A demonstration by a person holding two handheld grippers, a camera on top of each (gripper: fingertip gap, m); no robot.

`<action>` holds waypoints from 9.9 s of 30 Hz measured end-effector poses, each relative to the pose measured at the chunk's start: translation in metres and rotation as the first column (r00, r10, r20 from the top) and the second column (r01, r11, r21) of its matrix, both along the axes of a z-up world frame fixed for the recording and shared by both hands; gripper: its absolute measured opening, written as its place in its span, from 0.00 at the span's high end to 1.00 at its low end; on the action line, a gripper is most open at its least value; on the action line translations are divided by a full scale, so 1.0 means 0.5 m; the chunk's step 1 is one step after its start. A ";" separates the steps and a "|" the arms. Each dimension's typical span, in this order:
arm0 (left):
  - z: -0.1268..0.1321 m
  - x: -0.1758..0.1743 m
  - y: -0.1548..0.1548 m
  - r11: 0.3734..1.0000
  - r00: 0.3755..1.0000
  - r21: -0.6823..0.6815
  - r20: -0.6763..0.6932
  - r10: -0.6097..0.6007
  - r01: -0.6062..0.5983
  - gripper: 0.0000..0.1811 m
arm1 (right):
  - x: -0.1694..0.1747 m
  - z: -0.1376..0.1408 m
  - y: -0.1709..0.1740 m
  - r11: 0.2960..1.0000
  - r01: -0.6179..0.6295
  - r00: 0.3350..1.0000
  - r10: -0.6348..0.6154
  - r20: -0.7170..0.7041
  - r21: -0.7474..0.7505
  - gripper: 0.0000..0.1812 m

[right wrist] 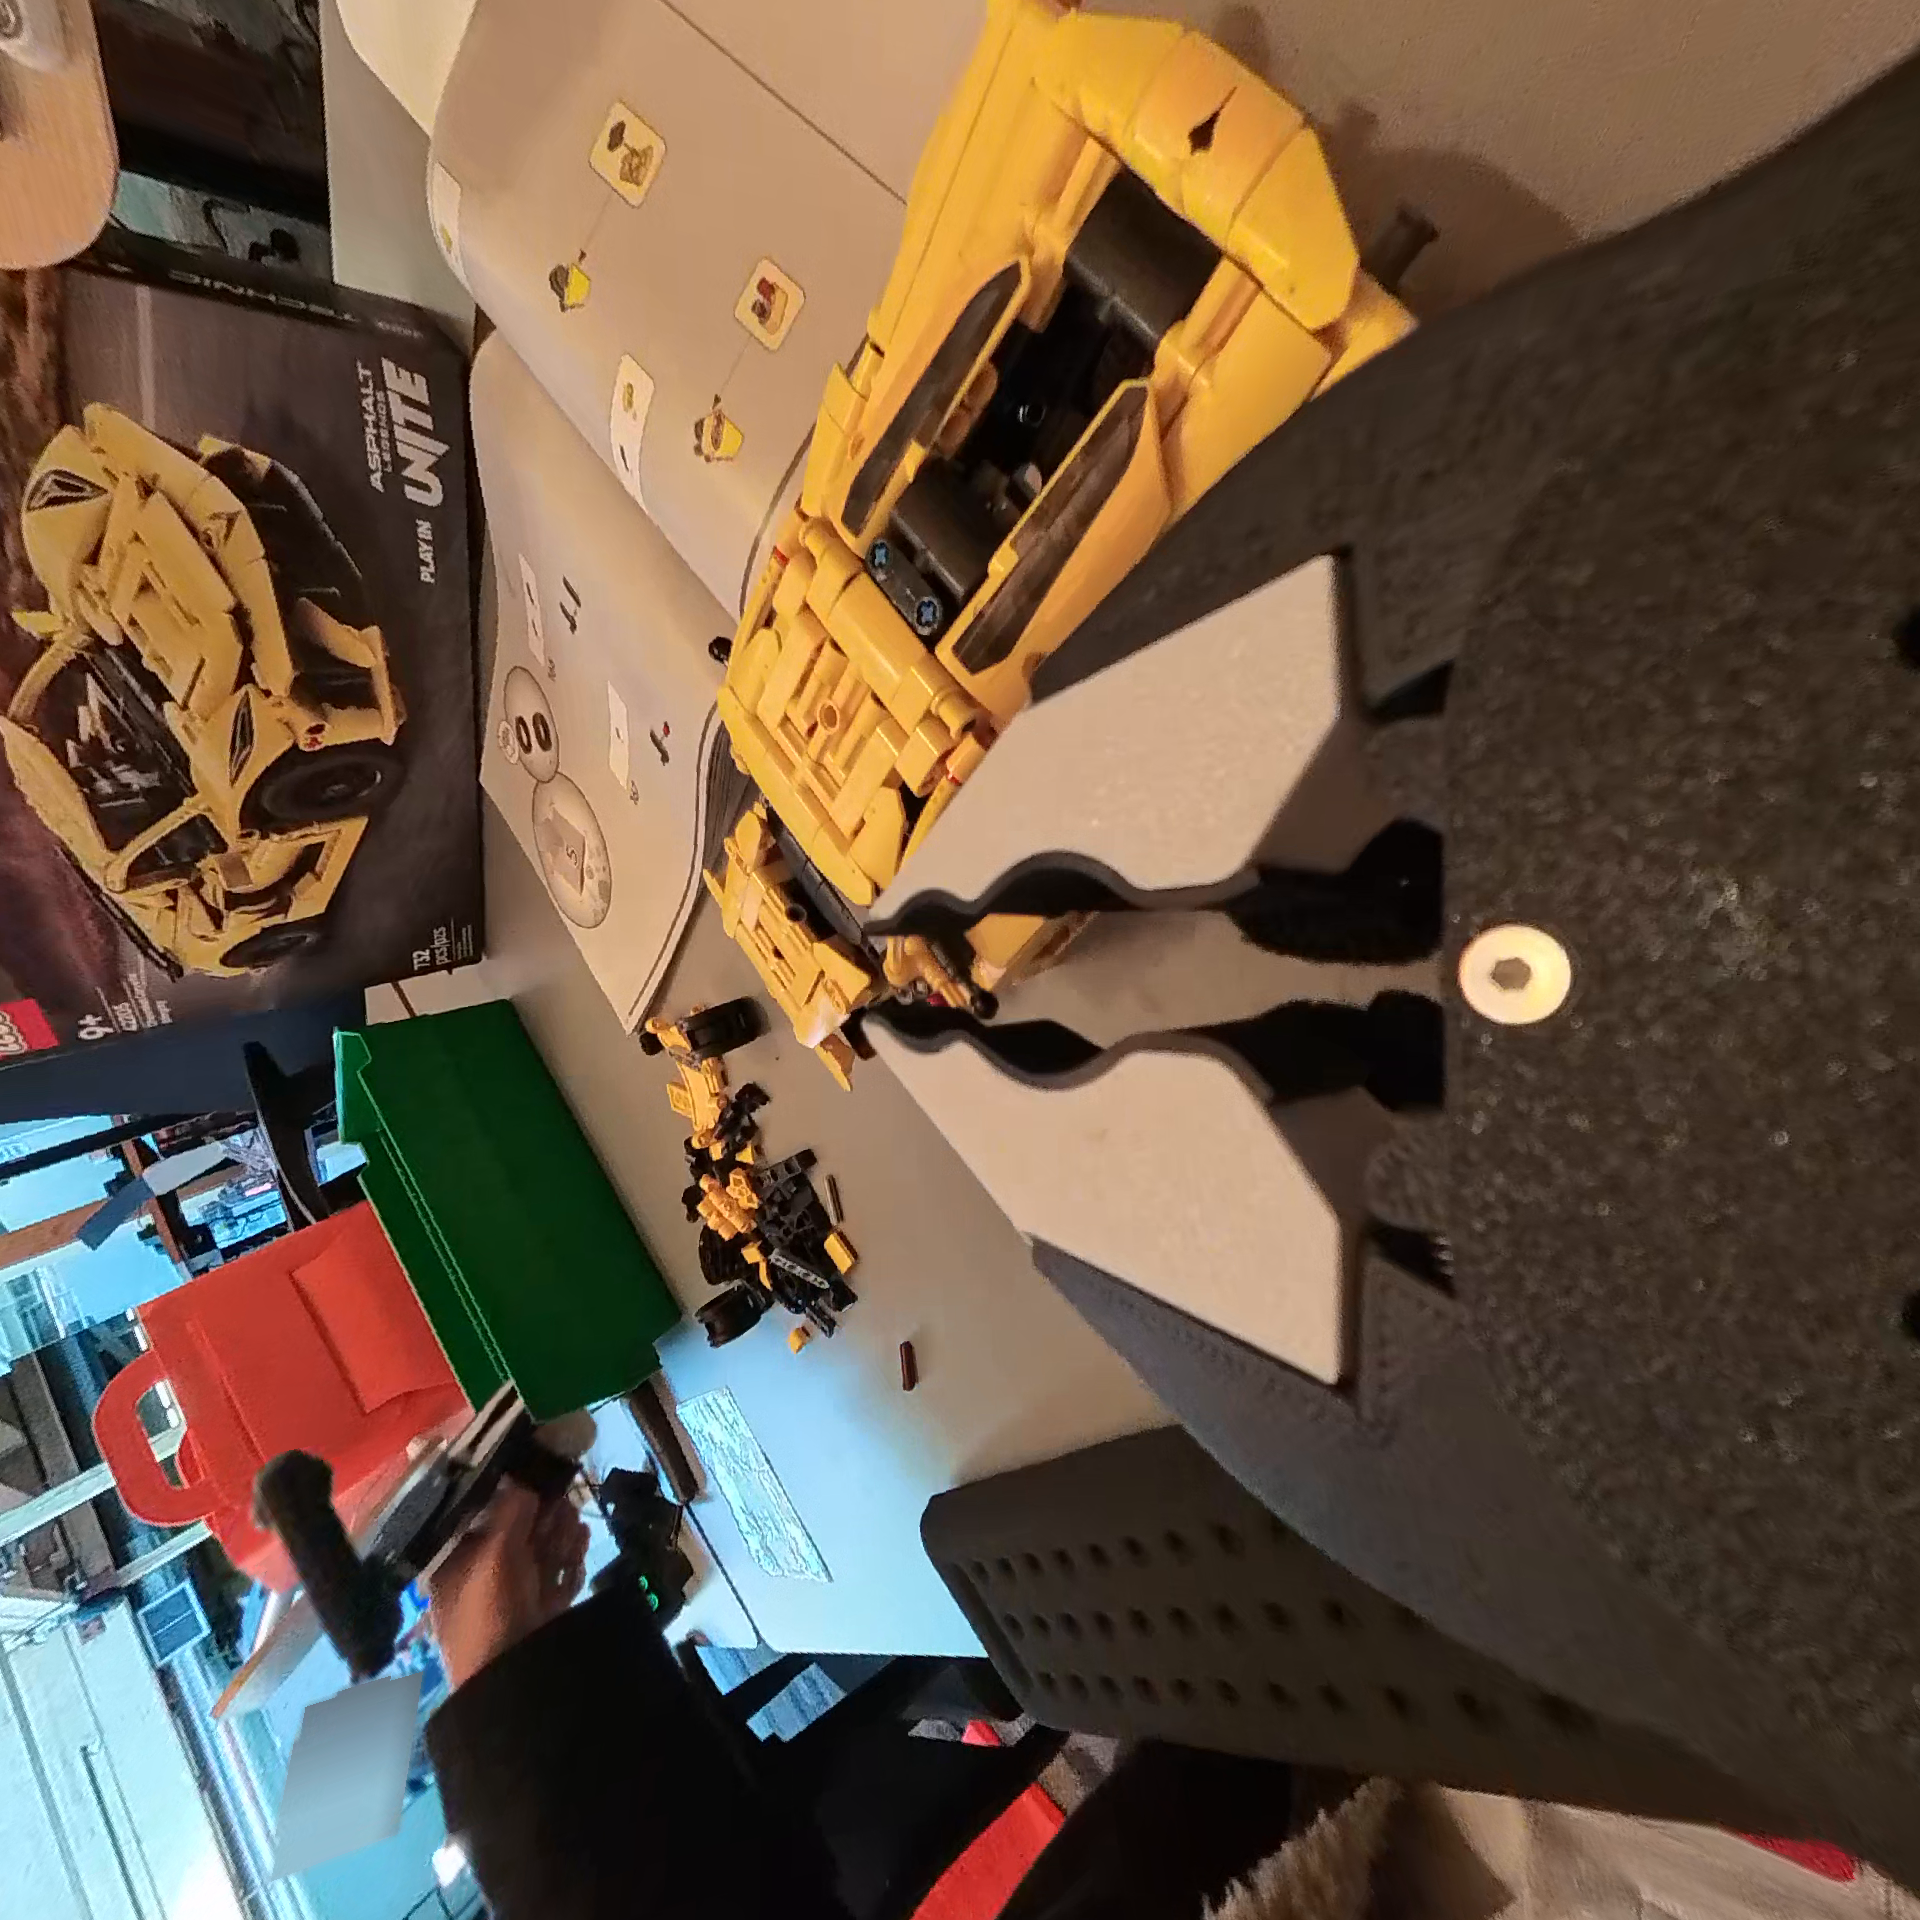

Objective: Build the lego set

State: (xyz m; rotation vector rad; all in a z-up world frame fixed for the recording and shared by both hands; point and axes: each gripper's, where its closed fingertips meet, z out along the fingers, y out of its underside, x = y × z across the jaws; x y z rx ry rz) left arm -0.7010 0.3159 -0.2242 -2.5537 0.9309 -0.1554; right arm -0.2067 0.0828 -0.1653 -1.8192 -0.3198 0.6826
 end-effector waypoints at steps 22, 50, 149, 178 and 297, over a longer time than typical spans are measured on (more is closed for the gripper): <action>-0.052 -0.012 0.012 0.955 0.994 -0.293 -0.109 0.022 -0.053 0.96 | 0.000 0.000 -0.001 1.000 -0.015 1.000 0.015 -0.027 -0.006 0.95; -0.059 0.475 0.089 0.854 0.928 -0.431 -0.089 -0.361 0.291 0.94 | -0.007 0.015 -0.008 0.998 -0.053 0.996 0.054 -0.066 0.018 0.95; 0.197 0.361 0.120 0.950 0.925 -0.040 0.245 -0.291 0.309 0.92 | -0.023 -0.020 -0.006 0.989 -0.116 0.988 0.107 -0.107 -0.088 0.95; 0.002 0.465 0.100 0.929 0.932 -0.127 -0.067 -0.357 0.347 0.81 | -0.021 -0.012 -0.010 0.988 -0.128 0.982 0.115 -0.150 -0.084 0.95; 0.104 0.395 -0.049 0.872 0.846 -0.143 -0.211 -0.490 0.469 0.95 | -0.035 -0.010 -0.017 0.985 -0.157 0.980 0.146 -0.136 -0.075 0.95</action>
